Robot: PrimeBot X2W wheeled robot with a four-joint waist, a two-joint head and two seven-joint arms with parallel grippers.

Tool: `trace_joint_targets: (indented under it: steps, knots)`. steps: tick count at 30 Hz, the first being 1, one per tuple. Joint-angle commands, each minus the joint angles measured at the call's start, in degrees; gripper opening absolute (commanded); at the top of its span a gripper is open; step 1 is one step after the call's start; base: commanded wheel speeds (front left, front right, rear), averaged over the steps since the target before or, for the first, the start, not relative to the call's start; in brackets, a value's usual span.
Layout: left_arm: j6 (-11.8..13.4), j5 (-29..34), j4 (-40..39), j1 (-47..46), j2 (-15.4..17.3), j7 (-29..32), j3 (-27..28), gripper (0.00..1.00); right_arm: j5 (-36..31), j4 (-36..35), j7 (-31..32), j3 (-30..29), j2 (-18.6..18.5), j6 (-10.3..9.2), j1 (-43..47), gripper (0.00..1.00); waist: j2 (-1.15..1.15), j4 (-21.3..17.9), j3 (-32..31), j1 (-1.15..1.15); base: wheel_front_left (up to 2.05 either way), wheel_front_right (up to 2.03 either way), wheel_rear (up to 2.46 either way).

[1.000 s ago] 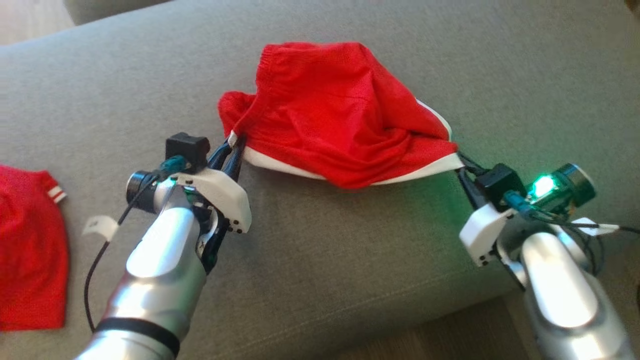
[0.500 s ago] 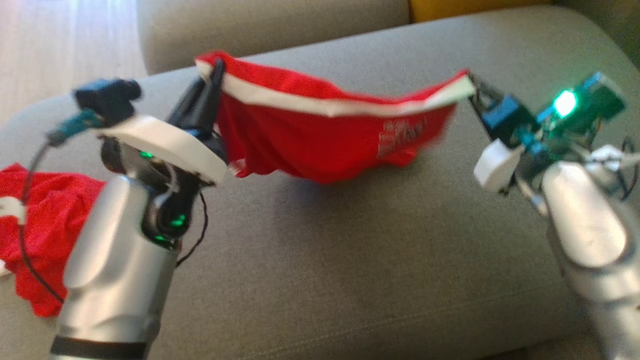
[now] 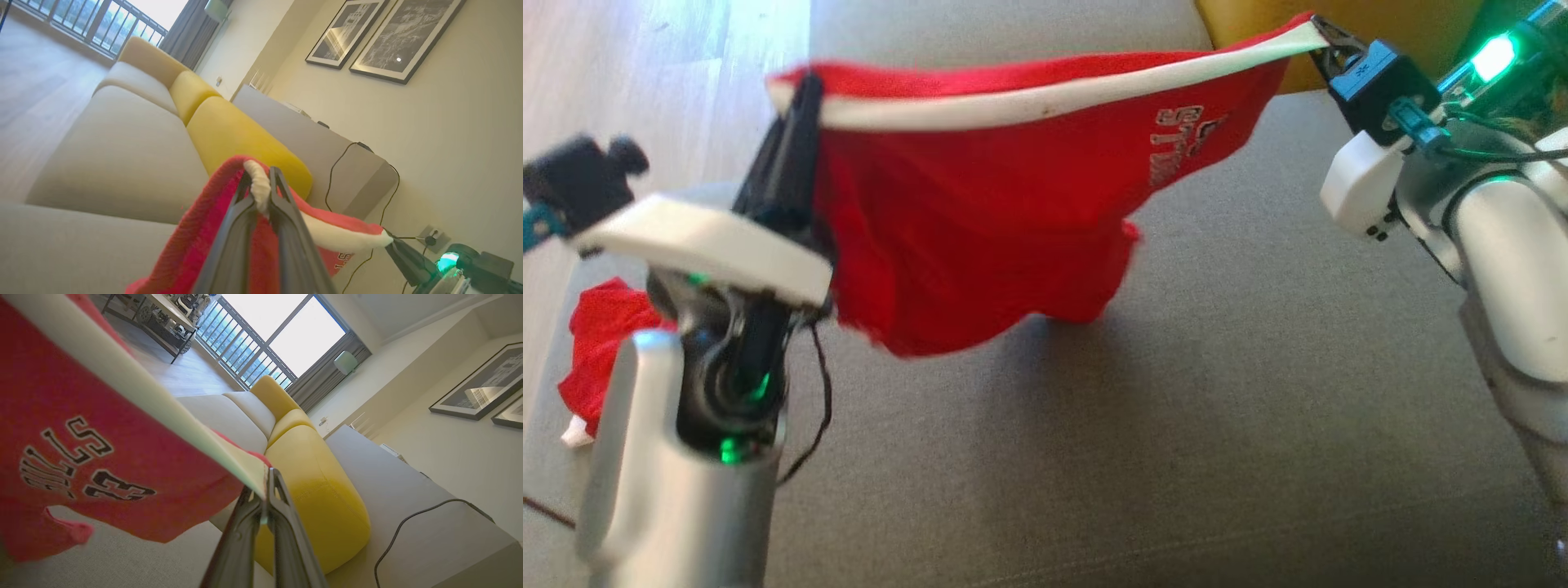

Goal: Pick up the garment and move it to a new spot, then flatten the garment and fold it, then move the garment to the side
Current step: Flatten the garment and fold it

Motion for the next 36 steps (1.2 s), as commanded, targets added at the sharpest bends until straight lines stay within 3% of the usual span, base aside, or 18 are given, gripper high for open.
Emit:
trace_joint_targets:
  steps: [1,10,14,17,22,28,32,36]
  knots:
    - [0.8,-1.4,-3.2,-0.5,1.4,1.3,3.1,0.00,1.4,-3.7,1.9,0.9,-1.2,-0.03,0.3,0.00,0.00,0.0,-0.3,0.01,0.00,0.00,0.00]
    - [6.0,-7.8,-7.1,-0.1,2.0,9.2,6.1,0.00,6.5,-11.1,9.9,2.2,-5.4,-0.03,1.9,0.00,0.00,-0.3,1.9,0.01,0.00,0.00,0.00]
    - [10.4,-8.3,-2.8,-10.1,3.7,15.3,5.9,0.00,10.0,-10.0,12.0,4.1,-7.5,-0.03,-5.1,0.00,0.00,-0.5,9.3,0.01,0.00,0.00,0.00]
    - [11.2,-6.2,2.9,-21.1,4.9,17.3,3.9,0.00,11.5,-6.2,11.2,6.5,-9.1,-0.03,-13.4,0.00,0.00,-0.4,17.2,0.01,0.00,0.00,0.00]
    - [7.5,-0.7,16.0,-41.4,5.6,14.7,0.3,0.00,11.9,5.3,3.1,6.6,-7.9,-0.03,-32.6,0.00,0.00,-1.5,29.0,0.01,0.00,0.00,0.00]
    - [1.6,3.7,31.0,-62.4,1.7,-0.3,0.5,0.00,4.0,18.1,-11.0,-1.7,-3.6,-0.03,-50.7,0.00,0.00,-1.0,37.5,0.01,0.00,0.00,0.00]
    - [-2.5,3.3,40.1,-68.1,-0.4,-7.6,1.1,0.00,-2.1,23.8,-17.9,-7.7,-0.3,-0.03,-53.6,0.00,0.00,-0.5,39.2,0.01,0.00,0.00,0.00]
    - [-7.0,2.7,47.4,-66.9,-1.7,-10.2,-0.7,0.00,-5.8,29.9,-20.4,-10.1,2.9,-0.03,-50.1,0.00,0.00,0.0,39.0,0.01,0.00,0.00,0.00]
